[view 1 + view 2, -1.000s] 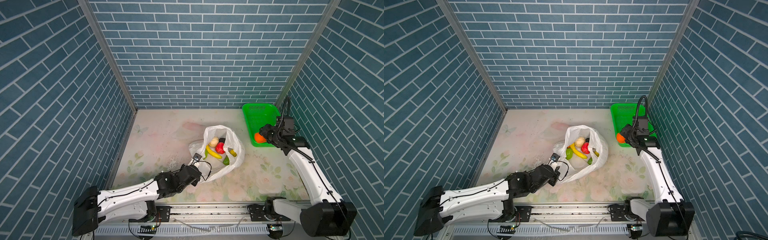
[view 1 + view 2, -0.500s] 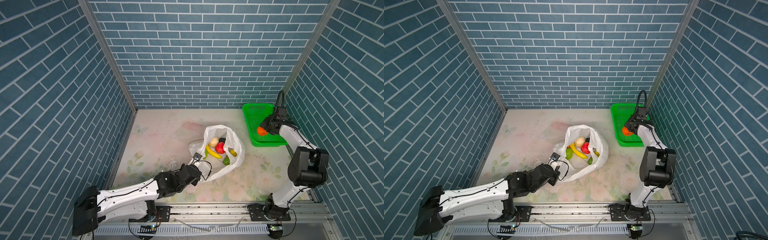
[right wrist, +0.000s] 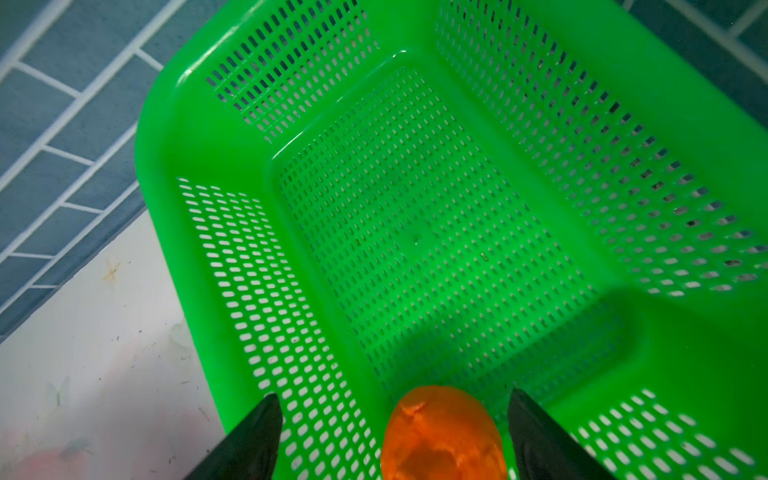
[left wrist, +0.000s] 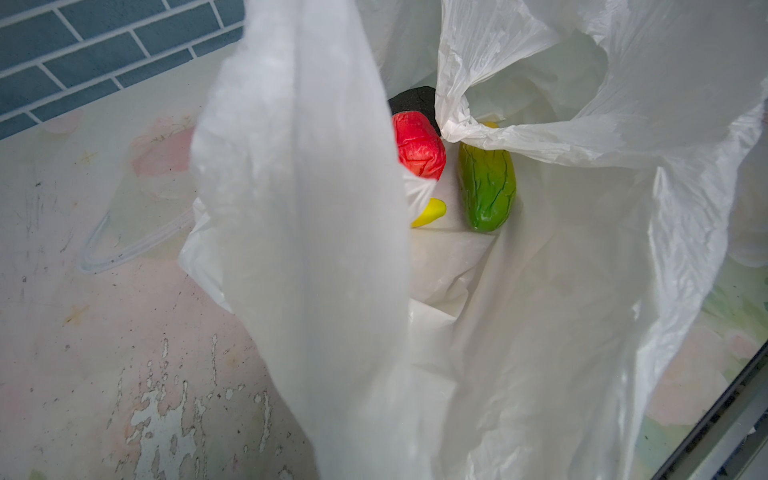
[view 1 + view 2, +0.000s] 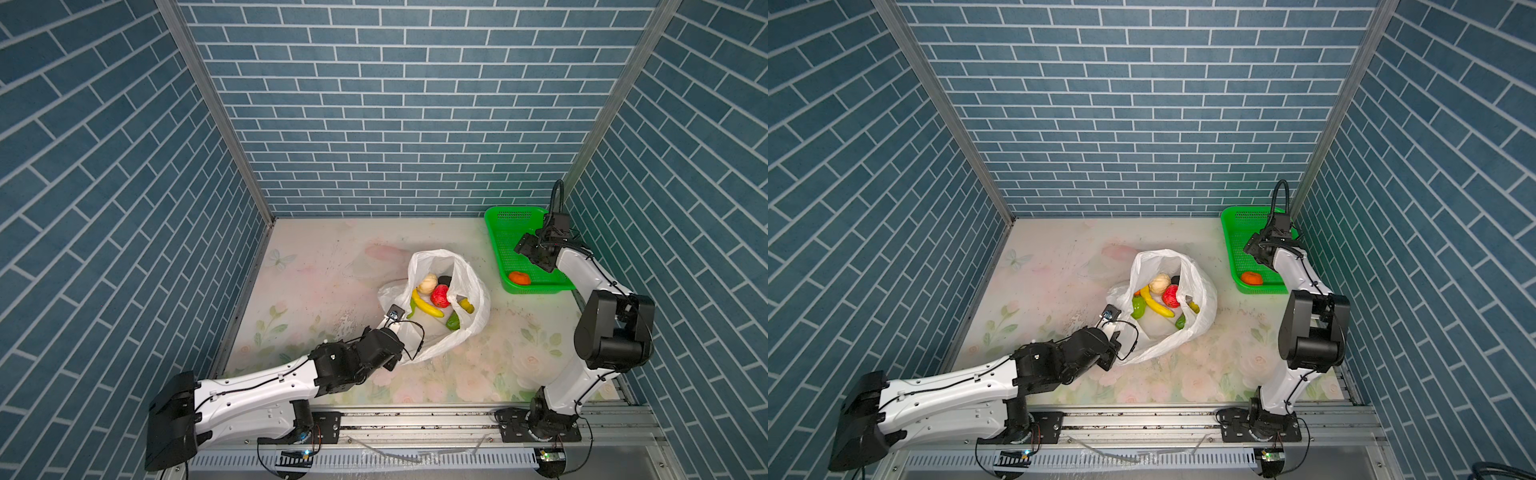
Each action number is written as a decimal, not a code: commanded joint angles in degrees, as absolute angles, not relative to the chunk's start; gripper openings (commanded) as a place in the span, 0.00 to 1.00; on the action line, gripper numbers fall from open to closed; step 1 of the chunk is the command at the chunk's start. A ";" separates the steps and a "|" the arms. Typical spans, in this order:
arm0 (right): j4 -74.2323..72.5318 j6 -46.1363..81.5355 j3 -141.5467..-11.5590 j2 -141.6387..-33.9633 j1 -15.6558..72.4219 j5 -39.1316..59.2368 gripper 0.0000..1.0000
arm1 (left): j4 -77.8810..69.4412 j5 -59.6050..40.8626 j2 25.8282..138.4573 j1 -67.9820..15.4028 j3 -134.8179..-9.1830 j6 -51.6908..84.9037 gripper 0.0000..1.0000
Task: Untie the knot of the plastic bag and take out the fruit
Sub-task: 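Carry the orange fruit to the green basket and release it with the right gripper, then move the right gripper back into the bag toward the green fruit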
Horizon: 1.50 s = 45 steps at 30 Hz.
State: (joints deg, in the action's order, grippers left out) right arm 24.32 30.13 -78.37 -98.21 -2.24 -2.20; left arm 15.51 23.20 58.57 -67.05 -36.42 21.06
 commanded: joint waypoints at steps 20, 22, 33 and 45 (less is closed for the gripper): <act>42.10 32.50 -72.33 -69.97 23.76 0.53 0.99 | 14.97 24.20 57.66 -67.31 -36.01 20.60 0.00; 43.26 33.55 -72.62 -69.70 29.31 -1.30 0.99 | 15.29 24.78 57.20 -67.28 -36.03 20.87 0.00; 38.16 36.50 -74.52 -81.02 51.48 -7.85 0.92 | 17.00 26.88 55.39 -67.32 -35.21 22.84 0.00; 16.82 46.29 -57.52 -85.40 53.44 -5.71 0.83 | 17.23 28.98 54.07 -67.32 -34.92 24.52 0.00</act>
